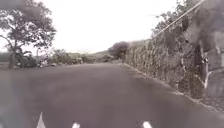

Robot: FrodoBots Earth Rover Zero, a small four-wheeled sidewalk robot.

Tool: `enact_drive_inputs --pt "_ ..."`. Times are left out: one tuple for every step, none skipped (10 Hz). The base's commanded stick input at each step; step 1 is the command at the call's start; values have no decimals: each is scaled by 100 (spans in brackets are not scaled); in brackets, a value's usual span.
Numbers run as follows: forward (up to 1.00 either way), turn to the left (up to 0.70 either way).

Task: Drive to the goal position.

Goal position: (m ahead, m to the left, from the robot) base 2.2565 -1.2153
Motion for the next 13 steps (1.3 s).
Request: enact_drive_inputs --pt "100 0" --pt "100 0" --pt "100 -21" --pt "100 -9" --pt "100 -29" --pt "100 -17" --pt "100 -6" --pt "100 -16" --pt "100 -23" --pt "100 -30" --pt "100 -18" --pt "100 -25" --pt "100 -2"
